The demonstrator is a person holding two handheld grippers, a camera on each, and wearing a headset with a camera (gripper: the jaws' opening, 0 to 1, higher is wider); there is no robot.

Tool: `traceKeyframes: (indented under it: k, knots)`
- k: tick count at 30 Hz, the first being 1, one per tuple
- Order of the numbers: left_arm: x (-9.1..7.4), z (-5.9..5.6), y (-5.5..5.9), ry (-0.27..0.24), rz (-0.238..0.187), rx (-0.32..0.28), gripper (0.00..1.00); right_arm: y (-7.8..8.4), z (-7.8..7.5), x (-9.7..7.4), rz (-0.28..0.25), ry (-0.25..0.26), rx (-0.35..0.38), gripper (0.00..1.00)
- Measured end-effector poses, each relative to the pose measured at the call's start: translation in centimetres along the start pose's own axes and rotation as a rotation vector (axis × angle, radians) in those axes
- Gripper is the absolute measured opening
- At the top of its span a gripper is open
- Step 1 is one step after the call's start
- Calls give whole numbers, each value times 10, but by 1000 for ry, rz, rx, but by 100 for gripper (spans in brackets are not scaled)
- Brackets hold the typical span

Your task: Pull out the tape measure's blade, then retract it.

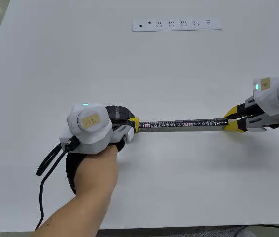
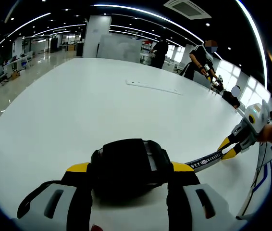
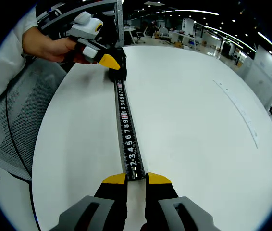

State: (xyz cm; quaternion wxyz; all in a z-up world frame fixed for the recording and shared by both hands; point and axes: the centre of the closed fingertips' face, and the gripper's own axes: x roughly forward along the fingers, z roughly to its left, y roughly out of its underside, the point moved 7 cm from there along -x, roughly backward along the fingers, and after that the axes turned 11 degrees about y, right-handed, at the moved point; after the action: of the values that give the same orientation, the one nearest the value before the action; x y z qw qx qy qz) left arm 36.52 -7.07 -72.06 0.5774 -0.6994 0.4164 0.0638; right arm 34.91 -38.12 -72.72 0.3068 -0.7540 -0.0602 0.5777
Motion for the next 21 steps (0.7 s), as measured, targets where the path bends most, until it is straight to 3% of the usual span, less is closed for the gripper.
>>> traceKeyframes:
  k: [21]
  knots:
    - [-1,0,-1,15,-5,-33,58,-40,4,23,-67,-29,2,9]
